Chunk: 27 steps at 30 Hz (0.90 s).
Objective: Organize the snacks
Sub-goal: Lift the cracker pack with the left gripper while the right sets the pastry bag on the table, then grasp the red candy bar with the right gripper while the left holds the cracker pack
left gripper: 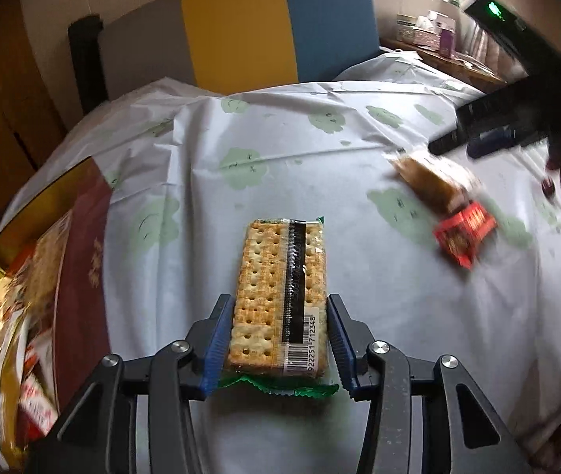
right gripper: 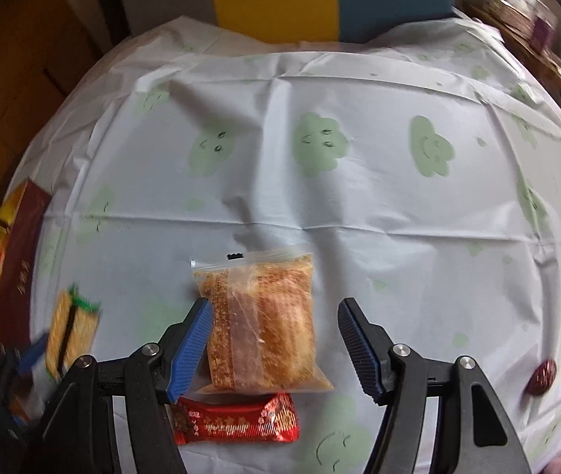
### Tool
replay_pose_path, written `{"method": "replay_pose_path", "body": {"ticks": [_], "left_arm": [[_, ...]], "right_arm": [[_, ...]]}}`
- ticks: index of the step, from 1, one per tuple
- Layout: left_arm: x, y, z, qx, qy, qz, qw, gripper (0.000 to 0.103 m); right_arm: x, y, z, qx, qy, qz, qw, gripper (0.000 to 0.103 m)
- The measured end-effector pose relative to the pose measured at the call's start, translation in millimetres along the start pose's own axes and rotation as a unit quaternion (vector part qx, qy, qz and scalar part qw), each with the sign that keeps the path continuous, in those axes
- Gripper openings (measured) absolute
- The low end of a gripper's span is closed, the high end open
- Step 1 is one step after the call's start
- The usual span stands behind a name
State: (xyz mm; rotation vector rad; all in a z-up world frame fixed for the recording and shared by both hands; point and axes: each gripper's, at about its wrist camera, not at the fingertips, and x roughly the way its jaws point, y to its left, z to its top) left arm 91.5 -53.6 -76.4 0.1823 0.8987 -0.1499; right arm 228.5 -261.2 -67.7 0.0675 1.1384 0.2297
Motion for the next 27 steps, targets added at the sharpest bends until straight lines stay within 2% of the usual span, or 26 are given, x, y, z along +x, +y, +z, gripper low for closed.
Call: {"method": "replay_pose_path", "body": {"ticks": [3,8,10,12,14,17,22,27], "left_arm": [[-8.0,-0.6,-15.1,0.000,-0.011,0.007,0.9999,0.048],[-12.9,6.7,-25.0,-0.017,-0.019,-0.002,0.9997,0.048],[-13.6,8.0,-27.4,-0.016,-0.024,-0.005,0.9996,0.048],[-14.6,8.6,-29.9,-0.019,-0.030,-0.008,0.9993,0.048],[-14.8,9.4,-31.9,-0.022,-0.034,-0.010,0.9991,0.048],[-14.2,14.8,-33.3,-0.040,-0.033,-0.022,0.9984,0.048],[-14.4,17.4,-35.2,-0.051,-0.033,-0.033,0.9976,0.048],[-14.1,20.6,-35.6,-0.062,-0.031,-0.045,0.9966,0.049]], "right_arm": [[-23.1,-7.9,-6.7,0.037,-0.008,-0.002,0.999,0.067],[-48.3,-12.3,-39.7,0.076,-0.005,0.036,0.996,0.067],[-45.6,-9.0,-52.2,0.090,0.005,0.060,0.994,0.066],[-39.5,-8.2,-68.3,0.108,0.015,0.069,0.992,0.057],[-31.8,-9.5,-72.7,0.124,0.021,0.066,0.990,0.052],[-17.8,-11.1,-72.5,0.161,0.028,0.083,0.983,0.052],[-4.2,-2.7,-61.3,0.182,0.006,0.057,0.982,0.052],[2.9,24.1,-45.3,0.118,0.003,-0.017,0.993,0.052]]}}
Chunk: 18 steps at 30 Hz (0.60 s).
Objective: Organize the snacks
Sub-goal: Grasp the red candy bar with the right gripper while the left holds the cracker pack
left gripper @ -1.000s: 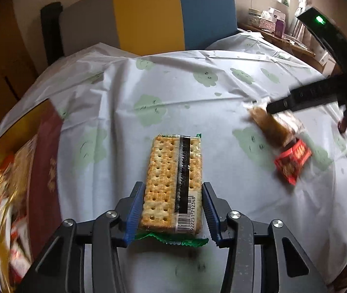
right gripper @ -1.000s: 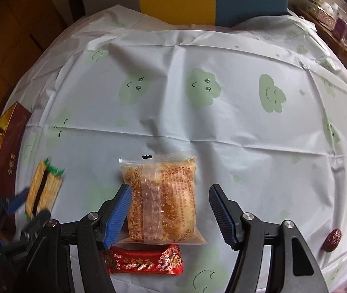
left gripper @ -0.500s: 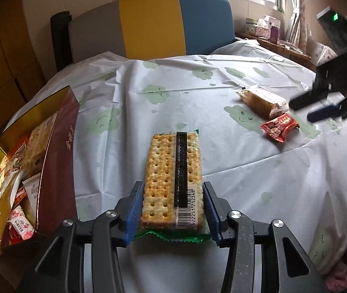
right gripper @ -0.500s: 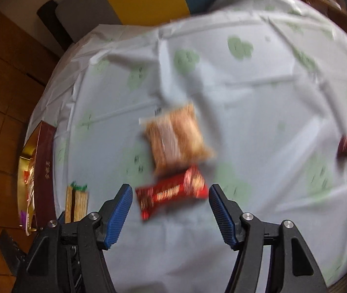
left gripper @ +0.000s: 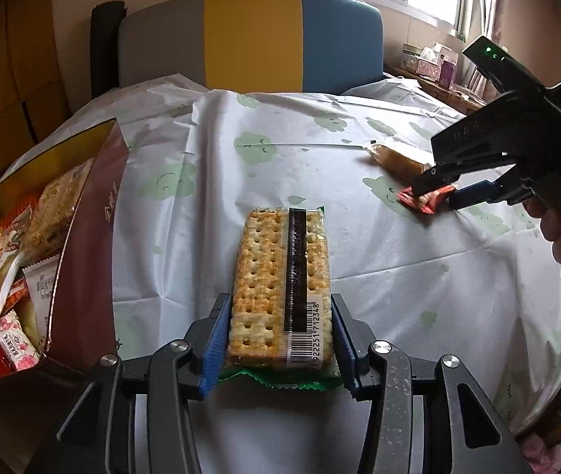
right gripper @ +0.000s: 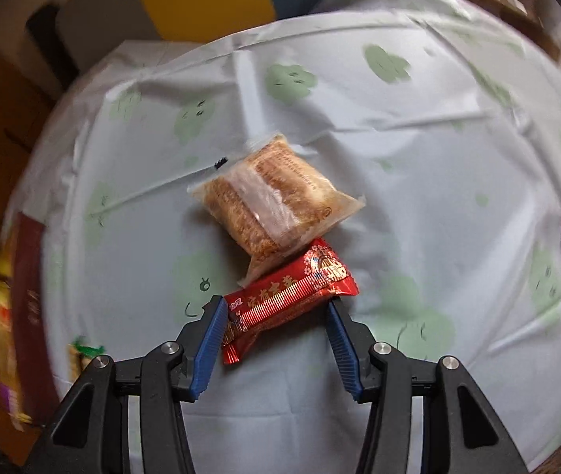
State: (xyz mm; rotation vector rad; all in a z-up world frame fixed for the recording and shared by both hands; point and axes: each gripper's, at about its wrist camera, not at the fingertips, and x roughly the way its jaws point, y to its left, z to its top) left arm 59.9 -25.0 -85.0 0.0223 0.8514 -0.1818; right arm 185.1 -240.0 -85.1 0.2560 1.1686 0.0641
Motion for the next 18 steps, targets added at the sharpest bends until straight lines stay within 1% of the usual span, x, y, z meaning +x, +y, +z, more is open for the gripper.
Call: {"method": "replay_pose_path", "body": {"ticks": [1,2,3,4,6,8,10,11,12,14,15,17,18], "left_arm": [[0.0,0.8,-0.1,-0.002,0.000,-0.002,1.0000,0.049],[0.3,1.6,-0.5,-0.006,0.000,-0.004,1.0000,0.050],[0.3,1.6,-0.8,-0.007,0.000,-0.004,1.0000,0.050],[0.5,1.6,-0.9,-0.007,-0.001,-0.003,1.0000,0.050],[0.3,1.7,-1.4,-0.008,-0.001,-0.004,1.0000,0.050],[0.4,2.9,-1.4,-0.010,-0.001,-0.007,0.9999,0.050],[0.4,3.4,-1.5,-0.011,-0.002,-0.008,0.9999,0.050],[0.4,3.1,-1.6,-0.011,-0.002,-0.008,0.9999,0.050],[0.3,3.5,-1.9,-0.010,-0.003,-0.010,0.9999,0.050],[0.3,4.9,-1.9,-0.012,-0.003,-0.013,0.9998,0.050],[0.5,5.4,-1.9,-0.012,-0.004,-0.014,0.9998,0.050],[0.5,6.1,-2.2,-0.013,-0.005,-0.016,0.9998,0.050],[0.2,5.8,-2.5,-0.013,-0.006,-0.016,0.9998,0.050]], "right_arm": [[-0.5,0.2,0.6,0.000,0.002,0.001,1.000,0.052],[-1.7,-2.1,2.1,0.011,0.005,0.015,1.000,0.052],[-3.8,-10.0,3.5,0.044,0.006,0.035,0.998,0.052],[-5.1,-19.9,5.2,0.086,0.005,0.040,0.995,0.052],[-3.6,-29.7,10.6,0.132,0.003,0.036,0.991,0.059],[0.7,-27.7,15.7,0.138,0.005,0.025,0.990,0.061],[2.8,-15.9,20.6,0.124,-0.001,0.006,0.992,0.061],[4.5,-7.1,22.1,0.106,-0.004,-0.002,0.994,0.061],[7.6,4.6,22.1,0.074,-0.004,-0.020,0.997,0.061],[11.9,18.6,19.6,0.024,-0.006,-0.054,0.998,0.058],[12.4,25.6,15.6,-0.011,-0.010,-0.070,0.997,0.052],[9.9,28.8,9.3,-0.043,-0.009,-0.072,0.996,0.042],[7.2,27.9,4.7,-0.060,-0.005,-0.069,0.996,0.034]]}}
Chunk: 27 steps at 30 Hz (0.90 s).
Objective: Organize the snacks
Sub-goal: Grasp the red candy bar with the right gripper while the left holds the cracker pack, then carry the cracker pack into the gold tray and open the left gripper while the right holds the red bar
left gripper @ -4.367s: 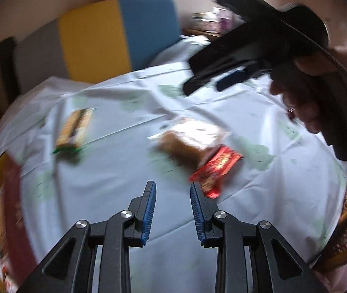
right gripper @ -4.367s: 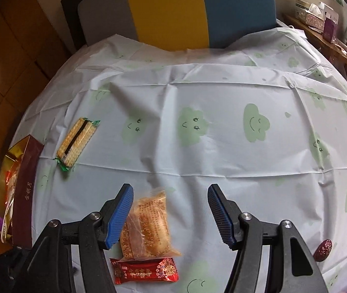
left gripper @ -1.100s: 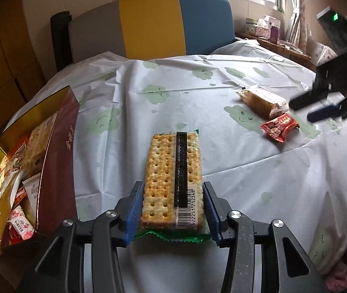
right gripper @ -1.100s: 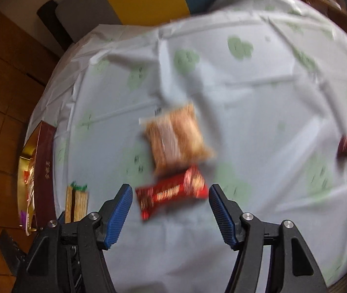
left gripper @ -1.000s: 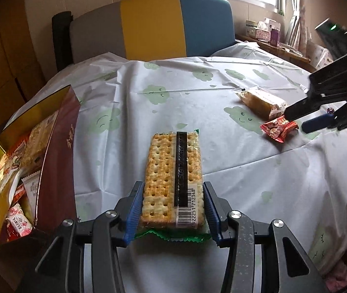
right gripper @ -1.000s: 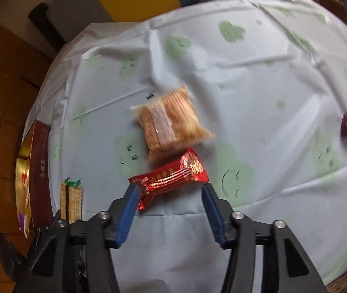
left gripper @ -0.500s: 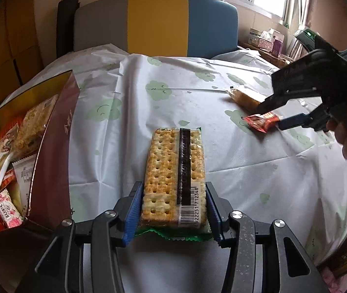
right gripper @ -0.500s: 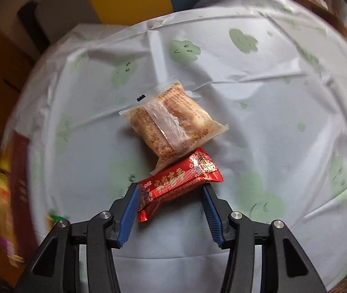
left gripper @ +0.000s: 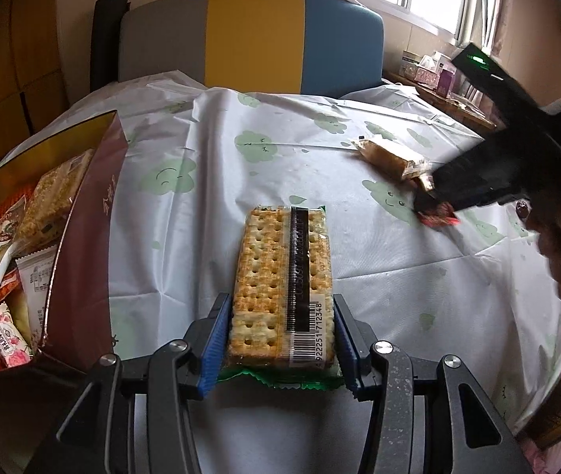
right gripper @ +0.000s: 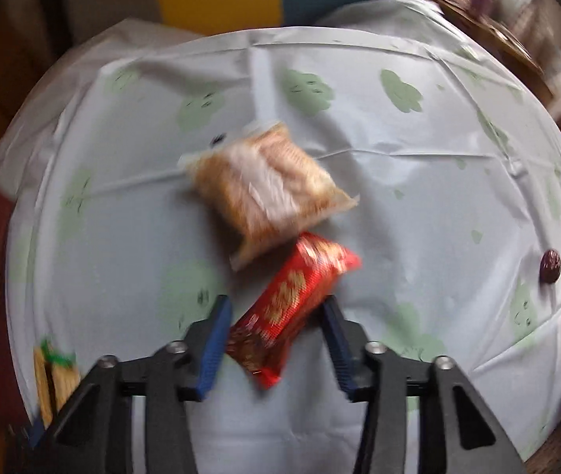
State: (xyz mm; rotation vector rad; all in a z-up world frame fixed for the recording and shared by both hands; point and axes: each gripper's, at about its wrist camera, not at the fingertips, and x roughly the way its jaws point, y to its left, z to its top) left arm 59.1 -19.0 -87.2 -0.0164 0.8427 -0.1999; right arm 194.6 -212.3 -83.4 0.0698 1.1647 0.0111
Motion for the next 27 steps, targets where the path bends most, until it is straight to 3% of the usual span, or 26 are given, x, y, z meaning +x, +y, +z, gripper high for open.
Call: {"method": "replay_pose_path", "body": {"ticks": [2,5,8,16,18,20,23,27], "left_arm": [[-0.2,0.0,-0.1,0.000,0.000,-0.001,1.0000,0.050],[0.1,0.6,-0.1,-0.004,0.000,-0.001,1.0000,0.050],[0.5,0.2,0.2,-0.004,0.001,0.001,1.0000,0.051],[1.5,-0.6,2.0,-0.002,0.005,0.005,1.0000,0.051],[1.5,-1.2,1.9,0.000,0.005,0.007,1.0000,0.051],[1.6,-1.6,1.8,0.000,0.005,0.007,1.0000,0.050],[1.2,-3.2,2.0,0.001,0.005,0.011,0.9999,0.049],[0.7,-3.6,5.6,-0.006,0.016,0.016,0.9997,0.048]], "right_arm": [[-5.7,-0.1,-11.5,-0.045,0.004,0.008,0.999,0.029],[-13.5,-0.2,-34.7,-0.119,0.018,0.049,0.992,0.029],[-20.0,-0.5,-50.5,-0.167,0.017,0.056,0.984,0.030],[-20.3,-3.7,-50.6,-0.154,-0.009,0.049,0.987,0.040],[-18.2,1.7,-46.4,-0.151,-0.020,0.032,0.988,0.035],[-12.7,3.6,-41.6,-0.144,-0.030,0.046,0.988,0.028],[-14.5,1.1,-50.8,-0.155,-0.052,0.040,0.986,0.028],[-13.9,-11.0,-53.8,-0.135,-0.038,0.067,0.988,0.029]]}}
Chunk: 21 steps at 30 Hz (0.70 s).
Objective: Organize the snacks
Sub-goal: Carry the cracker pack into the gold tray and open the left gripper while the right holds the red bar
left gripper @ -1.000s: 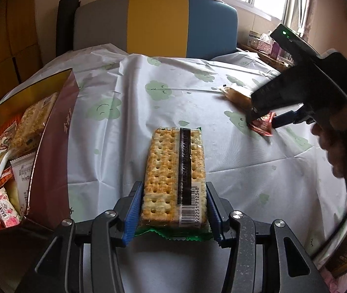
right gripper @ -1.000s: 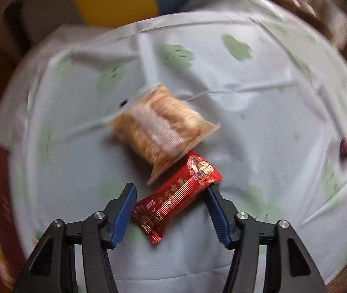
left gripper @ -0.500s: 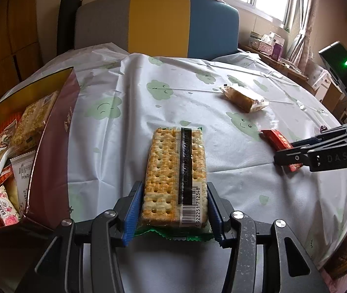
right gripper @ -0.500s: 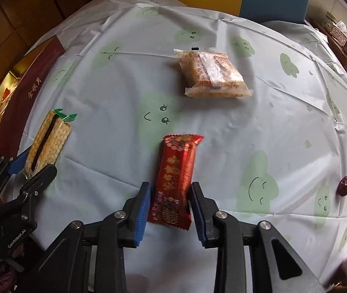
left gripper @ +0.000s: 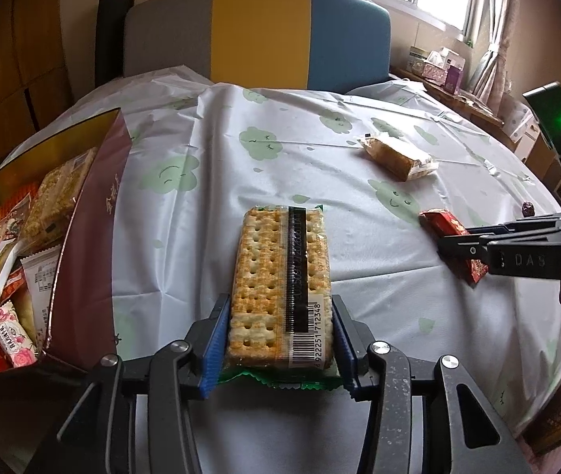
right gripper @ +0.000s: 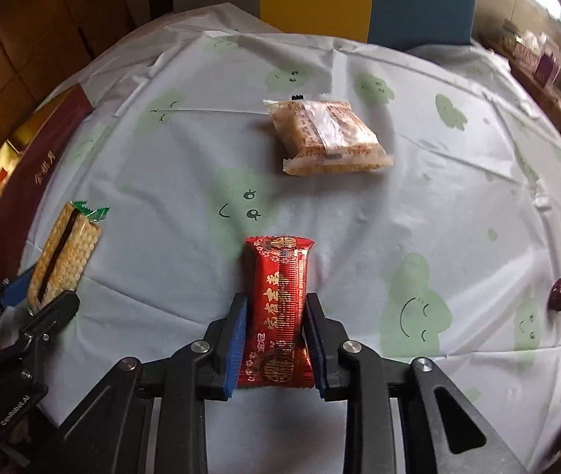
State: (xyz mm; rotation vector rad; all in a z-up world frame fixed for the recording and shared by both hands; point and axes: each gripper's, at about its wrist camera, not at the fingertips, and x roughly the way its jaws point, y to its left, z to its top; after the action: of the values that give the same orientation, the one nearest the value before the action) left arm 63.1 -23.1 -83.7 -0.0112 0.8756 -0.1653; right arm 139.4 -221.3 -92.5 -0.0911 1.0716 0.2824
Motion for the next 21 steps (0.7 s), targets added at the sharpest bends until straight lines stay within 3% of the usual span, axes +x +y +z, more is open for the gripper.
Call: {"method": "replay_pose_path", "body": {"ticks": [7,21], "left_arm": [[-2.6,-1.9,1.7,-0.003,0.010,0.011,0.9999,0.048],[-47.1,13.9,18.6,-0.041,-0.026,-0.002,0.9988,0.048]], "right_arm": [[-13.6,12.7,-13.3,-0.031,-0.019,-0.022,0.999,0.029],[-12.1,15.0,-14.6,-0.045,-0.029,-0.037,0.998,0.029]]}}
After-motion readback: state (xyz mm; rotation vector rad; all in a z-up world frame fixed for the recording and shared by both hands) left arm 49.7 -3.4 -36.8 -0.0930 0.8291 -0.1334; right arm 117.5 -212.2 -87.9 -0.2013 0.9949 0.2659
